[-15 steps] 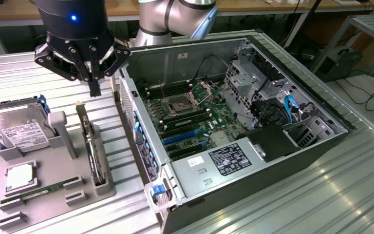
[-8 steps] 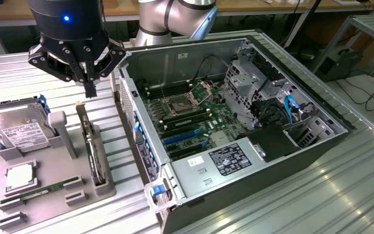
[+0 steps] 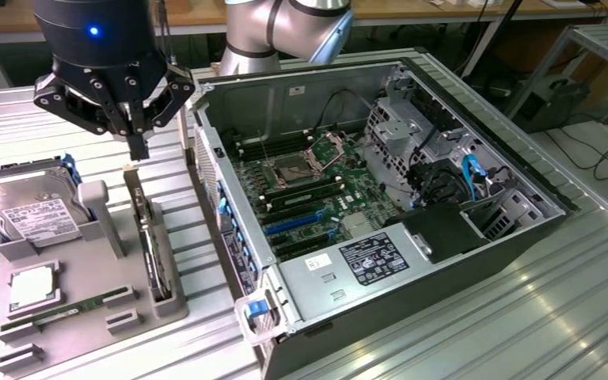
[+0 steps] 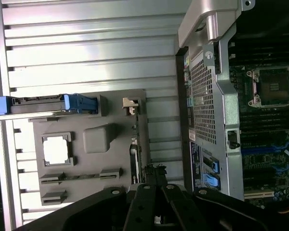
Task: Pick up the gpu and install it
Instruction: 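Reach for the gpu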
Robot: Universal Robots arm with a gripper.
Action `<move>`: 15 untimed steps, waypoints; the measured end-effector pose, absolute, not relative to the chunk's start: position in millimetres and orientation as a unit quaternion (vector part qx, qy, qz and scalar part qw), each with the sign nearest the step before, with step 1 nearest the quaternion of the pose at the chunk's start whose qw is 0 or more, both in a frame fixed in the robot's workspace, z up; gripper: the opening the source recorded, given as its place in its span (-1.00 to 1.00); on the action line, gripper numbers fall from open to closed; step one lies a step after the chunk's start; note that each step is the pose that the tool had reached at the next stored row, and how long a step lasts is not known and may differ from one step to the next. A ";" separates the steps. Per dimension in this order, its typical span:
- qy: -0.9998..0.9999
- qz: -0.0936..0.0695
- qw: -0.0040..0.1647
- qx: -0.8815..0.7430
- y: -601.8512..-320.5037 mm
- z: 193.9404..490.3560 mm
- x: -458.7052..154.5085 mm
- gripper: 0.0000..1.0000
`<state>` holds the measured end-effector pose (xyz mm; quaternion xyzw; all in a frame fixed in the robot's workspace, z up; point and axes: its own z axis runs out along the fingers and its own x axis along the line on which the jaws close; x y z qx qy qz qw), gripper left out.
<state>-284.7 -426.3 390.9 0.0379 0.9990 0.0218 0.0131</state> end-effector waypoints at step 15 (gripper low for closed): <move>0.999 0.022 0.013 0.038 -426.3 390.3 -304.5 -0.79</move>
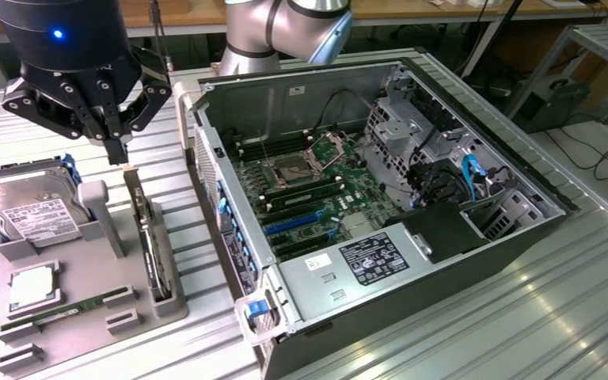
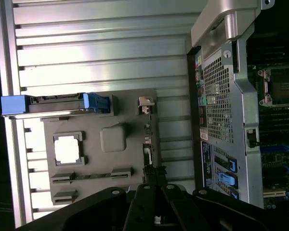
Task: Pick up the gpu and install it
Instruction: 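Reach for the gpu, then pick up the gpu and move the gpu toward the slot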
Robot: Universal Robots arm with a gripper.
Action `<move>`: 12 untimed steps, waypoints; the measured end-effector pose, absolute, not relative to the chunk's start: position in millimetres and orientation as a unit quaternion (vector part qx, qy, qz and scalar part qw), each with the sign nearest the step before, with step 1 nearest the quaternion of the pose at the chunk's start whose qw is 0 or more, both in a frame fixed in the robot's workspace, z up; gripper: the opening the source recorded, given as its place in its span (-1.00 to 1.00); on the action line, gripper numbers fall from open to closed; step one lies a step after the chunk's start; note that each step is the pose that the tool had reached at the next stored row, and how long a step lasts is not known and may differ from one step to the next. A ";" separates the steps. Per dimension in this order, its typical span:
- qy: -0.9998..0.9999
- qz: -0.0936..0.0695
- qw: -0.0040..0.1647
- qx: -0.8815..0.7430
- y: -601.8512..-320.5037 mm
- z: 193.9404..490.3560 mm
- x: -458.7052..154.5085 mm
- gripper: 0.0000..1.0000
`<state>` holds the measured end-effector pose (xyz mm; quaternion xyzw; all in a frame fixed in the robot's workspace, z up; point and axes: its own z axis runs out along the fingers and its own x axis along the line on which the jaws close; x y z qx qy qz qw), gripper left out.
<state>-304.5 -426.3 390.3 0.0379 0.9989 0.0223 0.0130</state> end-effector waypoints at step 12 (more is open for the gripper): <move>0.999 0.023 0.013 0.038 -426.3 390.3 -304.5 -0.77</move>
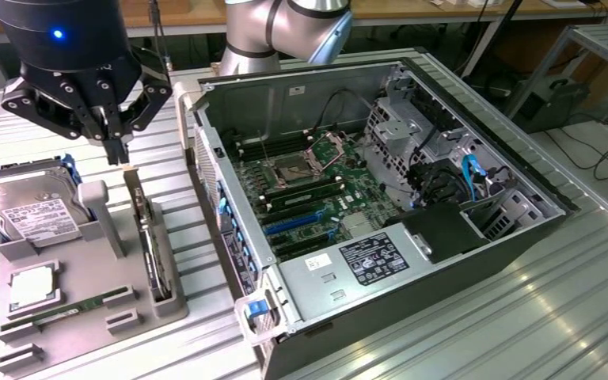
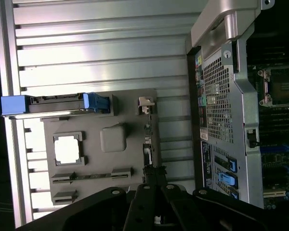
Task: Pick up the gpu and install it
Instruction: 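Pick up the gpu and move the gpu toward the slot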
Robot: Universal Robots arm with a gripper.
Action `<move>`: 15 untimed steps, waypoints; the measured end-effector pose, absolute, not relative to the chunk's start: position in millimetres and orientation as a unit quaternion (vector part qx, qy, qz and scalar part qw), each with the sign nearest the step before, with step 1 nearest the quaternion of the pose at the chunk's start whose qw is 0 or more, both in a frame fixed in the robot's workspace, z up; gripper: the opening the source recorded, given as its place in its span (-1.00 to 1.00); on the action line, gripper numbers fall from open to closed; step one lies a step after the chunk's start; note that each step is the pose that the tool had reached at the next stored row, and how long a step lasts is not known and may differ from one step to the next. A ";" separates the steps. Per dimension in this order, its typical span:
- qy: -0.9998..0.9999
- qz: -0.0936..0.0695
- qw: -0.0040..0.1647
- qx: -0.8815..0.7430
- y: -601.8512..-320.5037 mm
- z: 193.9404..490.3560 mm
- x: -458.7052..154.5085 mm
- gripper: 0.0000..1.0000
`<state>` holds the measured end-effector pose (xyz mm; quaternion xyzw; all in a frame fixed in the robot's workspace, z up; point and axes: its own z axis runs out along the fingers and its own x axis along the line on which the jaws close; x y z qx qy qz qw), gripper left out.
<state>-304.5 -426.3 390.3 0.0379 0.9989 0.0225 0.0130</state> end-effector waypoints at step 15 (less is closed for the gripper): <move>1.000 0.023 0.012 0.009 -424.8 381.7 -304.5 0.33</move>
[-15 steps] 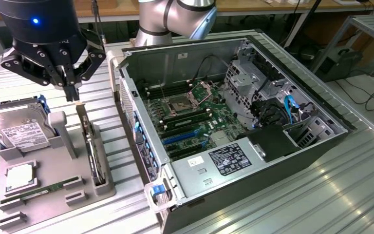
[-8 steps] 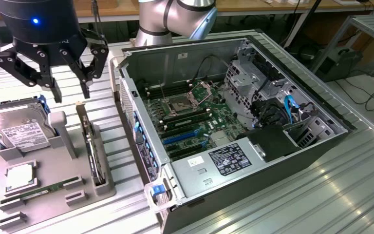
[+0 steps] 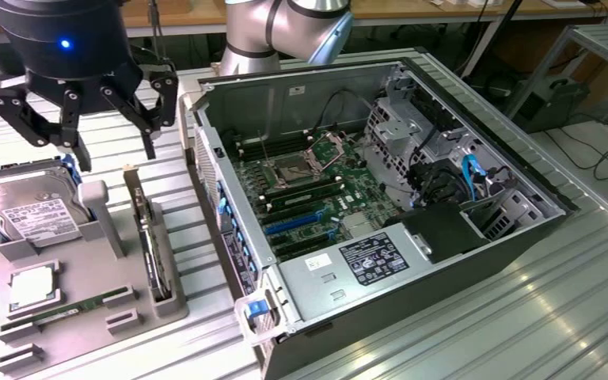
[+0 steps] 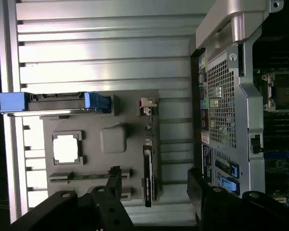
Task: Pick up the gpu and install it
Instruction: 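Pick up the gpu and move the gpu toward the slot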
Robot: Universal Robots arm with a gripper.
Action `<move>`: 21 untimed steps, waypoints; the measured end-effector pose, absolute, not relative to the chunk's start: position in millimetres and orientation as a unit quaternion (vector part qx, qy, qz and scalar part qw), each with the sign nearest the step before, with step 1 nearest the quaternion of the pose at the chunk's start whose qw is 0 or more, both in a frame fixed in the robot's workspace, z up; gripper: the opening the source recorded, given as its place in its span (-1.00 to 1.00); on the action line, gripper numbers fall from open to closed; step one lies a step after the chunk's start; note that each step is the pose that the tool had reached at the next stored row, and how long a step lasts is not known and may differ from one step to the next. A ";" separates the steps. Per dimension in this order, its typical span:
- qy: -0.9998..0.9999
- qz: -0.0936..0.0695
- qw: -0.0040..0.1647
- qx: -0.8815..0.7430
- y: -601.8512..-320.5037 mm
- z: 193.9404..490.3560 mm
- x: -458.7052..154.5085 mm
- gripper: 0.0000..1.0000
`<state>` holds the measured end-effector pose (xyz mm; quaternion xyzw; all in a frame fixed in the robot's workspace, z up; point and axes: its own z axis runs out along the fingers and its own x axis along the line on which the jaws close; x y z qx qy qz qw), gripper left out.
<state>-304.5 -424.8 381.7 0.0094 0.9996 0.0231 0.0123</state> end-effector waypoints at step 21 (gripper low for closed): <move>1.000 0.023 0.006 0.005 -431.3 341.6 -304.3 0.33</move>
